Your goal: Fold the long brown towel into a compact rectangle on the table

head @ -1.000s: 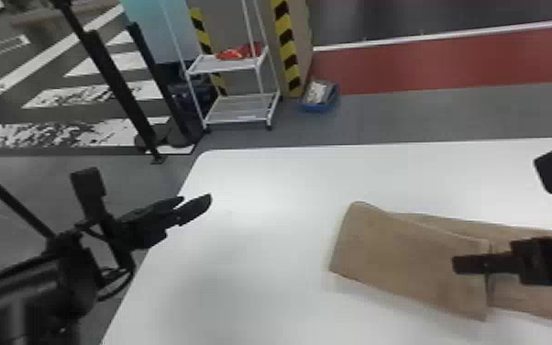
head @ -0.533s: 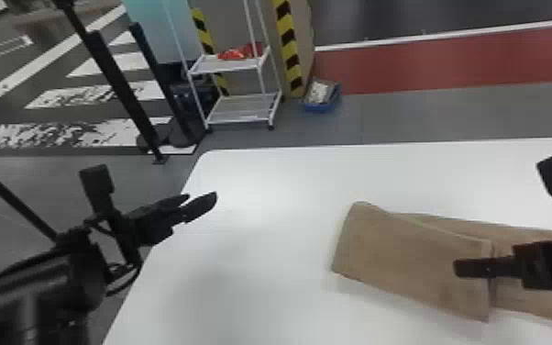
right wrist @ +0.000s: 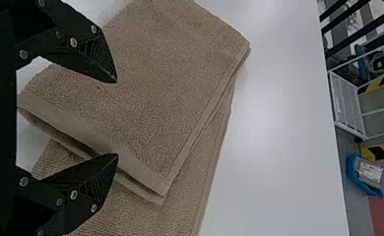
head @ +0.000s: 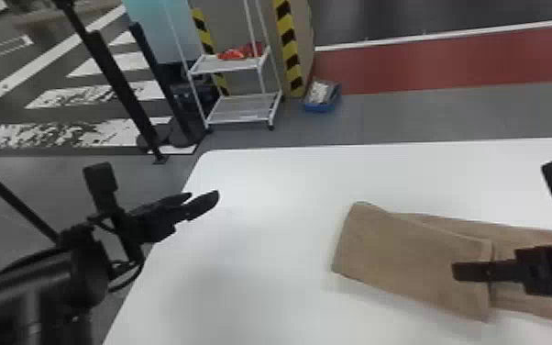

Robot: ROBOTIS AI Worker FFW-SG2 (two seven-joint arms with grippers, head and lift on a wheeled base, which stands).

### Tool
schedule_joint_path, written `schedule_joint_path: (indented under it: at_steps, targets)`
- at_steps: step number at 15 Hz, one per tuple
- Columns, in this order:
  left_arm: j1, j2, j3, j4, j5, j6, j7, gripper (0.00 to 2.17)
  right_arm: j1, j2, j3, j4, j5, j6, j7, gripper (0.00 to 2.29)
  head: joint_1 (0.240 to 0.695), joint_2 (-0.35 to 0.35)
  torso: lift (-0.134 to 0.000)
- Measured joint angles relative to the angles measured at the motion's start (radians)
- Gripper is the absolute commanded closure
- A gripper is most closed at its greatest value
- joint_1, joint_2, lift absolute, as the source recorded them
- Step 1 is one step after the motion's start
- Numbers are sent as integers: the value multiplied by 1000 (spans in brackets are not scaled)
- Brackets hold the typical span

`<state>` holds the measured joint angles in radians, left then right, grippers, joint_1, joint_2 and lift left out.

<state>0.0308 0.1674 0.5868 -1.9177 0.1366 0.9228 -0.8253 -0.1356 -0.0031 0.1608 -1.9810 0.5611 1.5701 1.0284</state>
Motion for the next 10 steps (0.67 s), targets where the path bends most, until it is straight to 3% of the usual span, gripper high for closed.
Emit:
schedule_joint_path:
  at_steps: [10]
  targets:
    - [4, -1, -4, 5, -1, -2, -2, 53, 4, 0, -20, 2, 14, 0, 3, 407, 695, 314, -124]
